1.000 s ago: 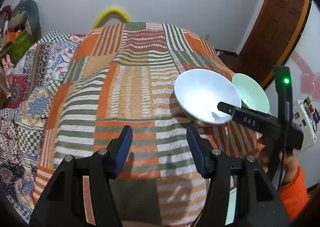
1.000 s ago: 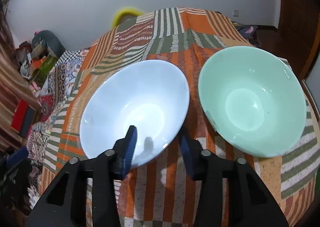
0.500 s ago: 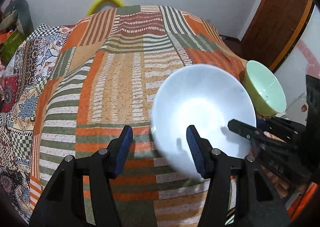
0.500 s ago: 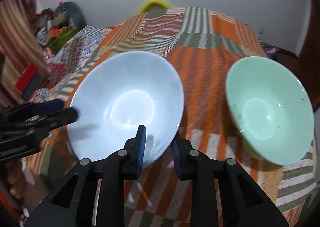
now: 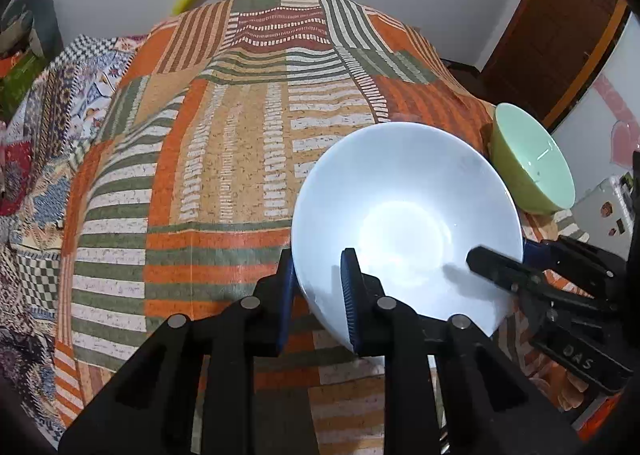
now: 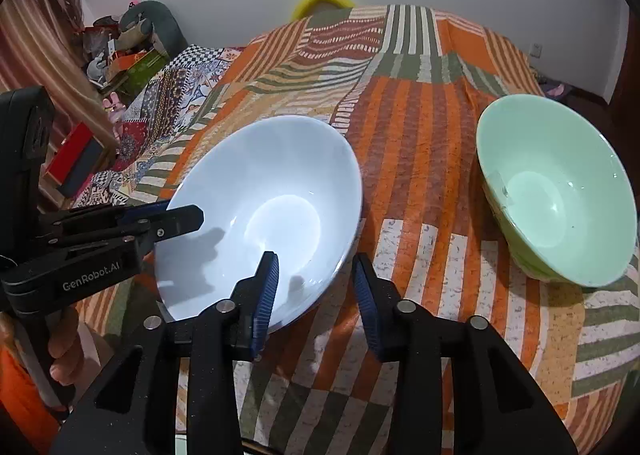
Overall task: Organize plates and bowls
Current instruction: 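Close the left gripper on the spotted white bowl rim while the right gripper grips it too, then lift the spotted white bowl with both grippers and carry it over the pink bowl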
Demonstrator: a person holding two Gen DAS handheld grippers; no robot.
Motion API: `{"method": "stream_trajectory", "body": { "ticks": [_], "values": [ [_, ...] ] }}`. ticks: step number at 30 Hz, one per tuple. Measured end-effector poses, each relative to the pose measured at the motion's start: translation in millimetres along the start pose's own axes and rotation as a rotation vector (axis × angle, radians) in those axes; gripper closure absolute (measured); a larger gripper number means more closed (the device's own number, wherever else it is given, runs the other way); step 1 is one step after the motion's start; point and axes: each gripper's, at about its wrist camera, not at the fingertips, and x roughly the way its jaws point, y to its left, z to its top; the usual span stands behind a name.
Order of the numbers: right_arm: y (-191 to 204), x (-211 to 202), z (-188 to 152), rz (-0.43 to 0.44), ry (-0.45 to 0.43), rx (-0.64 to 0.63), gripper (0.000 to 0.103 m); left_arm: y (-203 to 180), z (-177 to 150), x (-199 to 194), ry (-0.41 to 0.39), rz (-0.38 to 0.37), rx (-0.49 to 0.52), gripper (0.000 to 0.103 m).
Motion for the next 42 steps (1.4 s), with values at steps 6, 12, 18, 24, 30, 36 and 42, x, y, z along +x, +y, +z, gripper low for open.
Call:
{"method": "stream_trajectory", "body": {
  "ticks": [6, 12, 18, 24, 30, 36, 42],
  "values": [
    [3, -10, 0, -0.035, -0.007, 0.014, 0.078, -14, -10, -20, -0.036, 0.026, 0.051, 0.081],
    [12, -35, -5, -0.057, -0.05, 0.011, 0.078, -26, -24, -53, -0.079, 0.033, 0.078, 0.081],
    [26, -68, -11, -0.039, -0.102, 0.001, 0.078, -31, -41, -93, -0.121, 0.039, 0.081, 0.081],
    [48, -97, -21, -0.025, -0.147, -0.019, 0.078, -29, -61, -136, -0.164, 0.035, 0.071, 0.081],
    [64, -116, -33, 0.017, -0.17, -0.01, 0.078, -21, -88, -176, -0.202, 0.032, 0.045, 0.081],
    [84, -123, -47, 0.047, -0.178, -0.017, 0.078, -9, -111, -200, -0.227, 0.042, 0.011, 0.081],
    [103, -126, -63, 0.065, -0.175, -0.025, 0.078, 1, -131, -214, -0.233, 0.058, -0.003, 0.081]
  ]
}}
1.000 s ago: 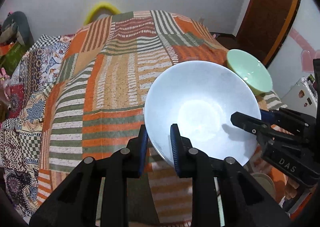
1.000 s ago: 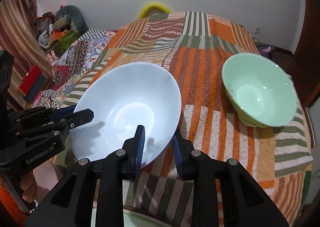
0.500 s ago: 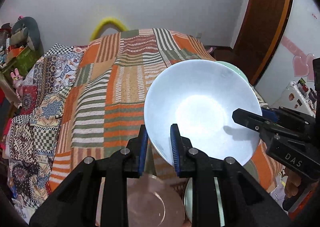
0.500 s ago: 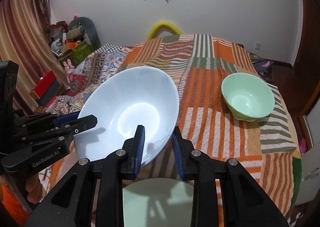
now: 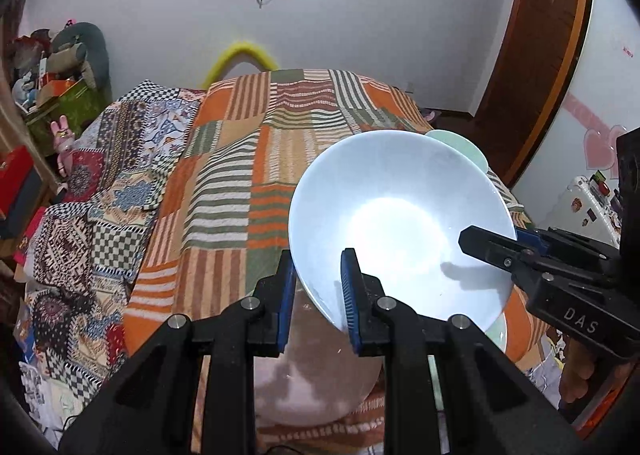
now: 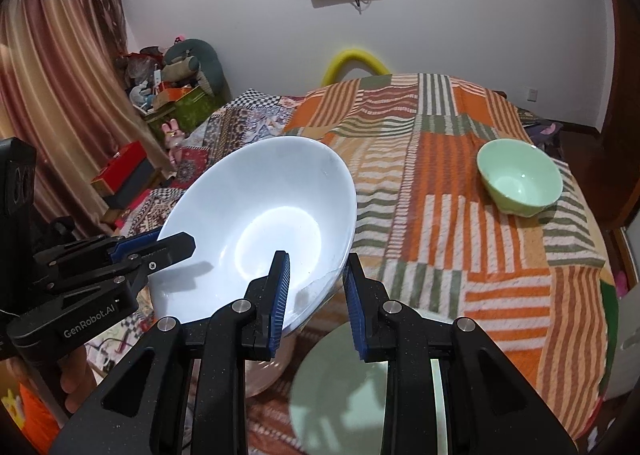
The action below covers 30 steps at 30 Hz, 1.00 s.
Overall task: Organize plates and bowls
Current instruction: 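Lift the spotted white bowl with both grippers and carry it over the pink bowl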
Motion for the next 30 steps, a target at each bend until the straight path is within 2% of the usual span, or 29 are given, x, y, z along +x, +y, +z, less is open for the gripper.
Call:
{"method": "stream_trajectory", "body": {
  "ticks": [7, 15, 21, 30],
  "values": [
    [20, 1, -17, 0.012, 0.01, -0.014, 0.078, 16, -20, -10, 0.012, 0.02, -0.027, 0.081],
    [34, 13, -28, 0.018, 0.027, -0.044, 0.078, 31, -42, -2, 0.063, 0.043, -0.049, 0.081],
    [44, 28, -38, 0.017, 0.069, -0.063, 0.078, 45, -57, 12, 0.108, 0.052, -0.082, 0.081],
    [48, 60, -57, 0.038, 0.177, -0.059, 0.078, 61, -77, 34, 0.181, 0.075, -0.106, 0.081]
  ]
}}
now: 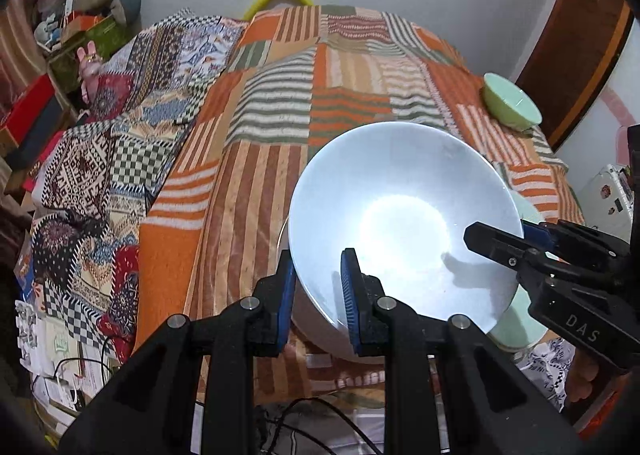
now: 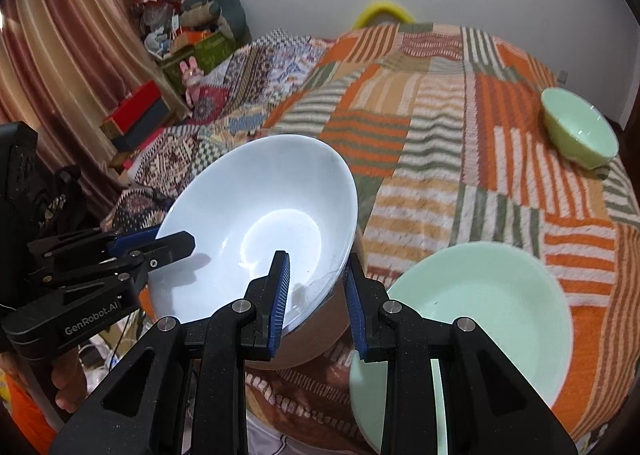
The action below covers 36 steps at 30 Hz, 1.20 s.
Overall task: Organize plates and bowls
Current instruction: 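Lift the spotted white bowl with both grippers and carry it over the pink bowl, then lower the spotted white bowl into the pink bowl and open both grippers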
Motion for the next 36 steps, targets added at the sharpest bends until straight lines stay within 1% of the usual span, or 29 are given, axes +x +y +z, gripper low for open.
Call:
{"method": "stream_trajectory", "body": {
  "ticks": [6, 12, 19, 22, 26, 29, 33, 36],
  "values": [
    [3, 14, -5, -0.002, 0.044, -0.002, 0.078, 5, -6, 18, 0.042, 0.021, -0.003, 0.081],
    [4, 24, -8, 0.001, 0.079, -0.005, 0.078, 8, -10, 27, 0.059, 0.043, 0.001, 0.081],
    [5, 34, -11, -0.001, 0.1, -0.009, 0.078, 12, -14, 39, 0.091, 0.052, 0.001, 0.081],
    [7, 34, -11, -0.016, 0.09, -0.028, 0.078, 12, -16, 43, 0.1, 0.052, 0.001, 0.081],
    [8, 34, -9, -0.035, 0.085, -0.045, 0.078, 11, -16, 45, 0.095, 0.061, 0.007, 0.081],
    [11, 35, -9, -0.084, 0.072, -0.082, 0.077, 11, -16, 44, 0.079, 0.067, 0.009, 0.081],
    [8, 36, -7, -0.071, 0.082, -0.076, 0.075, 12, -13, 43, 0.078, 0.073, 0.006, 0.081],
    [4, 36, -7, -0.043, 0.099, -0.058, 0.074, 13, -12, 43, 0.082, 0.072, -0.001, 0.081]
  ]
}}
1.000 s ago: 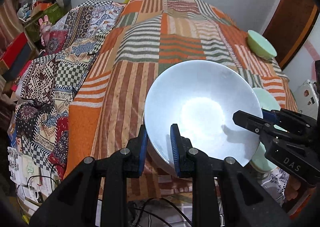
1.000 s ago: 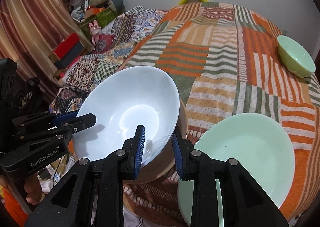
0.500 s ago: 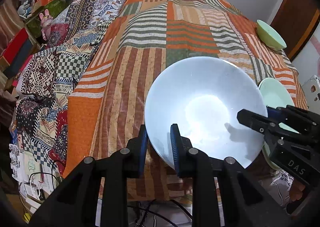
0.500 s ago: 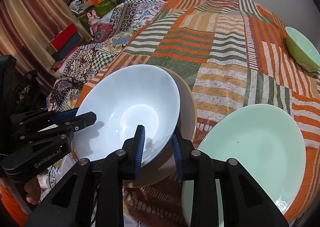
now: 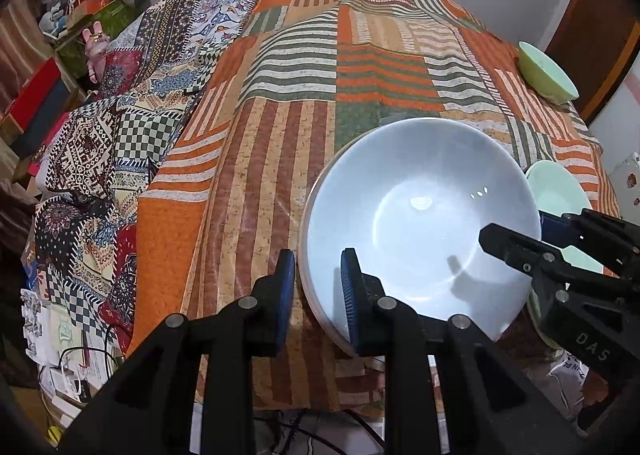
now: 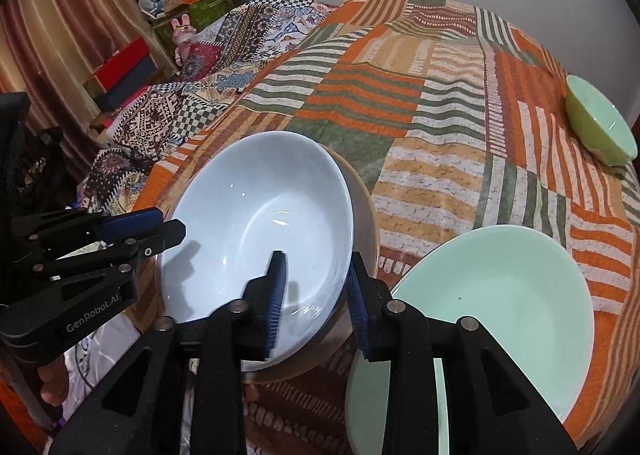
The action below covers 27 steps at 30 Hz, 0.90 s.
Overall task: Organize plates and bowls
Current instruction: 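Lower the spotted white bowl into the pink bowl and open both grippers, then move both grippers toward the mint-green bowl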
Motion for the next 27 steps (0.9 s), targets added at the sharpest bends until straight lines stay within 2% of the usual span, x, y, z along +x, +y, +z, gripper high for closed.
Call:
{"method": "stream_trajectory", "body": {
  "ticks": [6, 12, 15, 16, 17, 21, 25, 27],
  "values": [
    [-2, -4, -5, 0.057, 0.029, 0.02, 0.071, -4, 3, -16, -0.029, -0.002, 0.012, 0.08],
    [-2, -12, -8, 0.085, 0.022, 0.006, 0.067, -19, 12, -40, -0.093, -0.014, 0.044, 0.078],
    [0, -18, -7, 0.05, -0.021, -0.012, 0.057, -25, 15, -46, -0.109, -0.017, 0.056, 0.076],
    [0, -20, -6, 0.029, -0.042, -0.018, 0.049, -27, 16, -47, -0.111, -0.017, 0.059, 0.075],
    [0, -22, -6, 0.014, -0.061, -0.026, 0.045, -29, 17, -48, -0.112, -0.019, 0.061, 0.075],
    [-7, -28, -3, 0.014, -0.084, -0.025, 0.045, -35, 22, -52, -0.116, -0.035, 0.065, 0.075],
    [-28, -48, -2, -0.01, -0.133, 0.014, 0.045, -47, 31, -67, -0.162, -0.064, 0.072, 0.075],
    [-41, -60, 1, -0.028, -0.162, 0.042, 0.045, -54, 36, -74, -0.184, -0.081, 0.074, 0.069]
  ]
}}
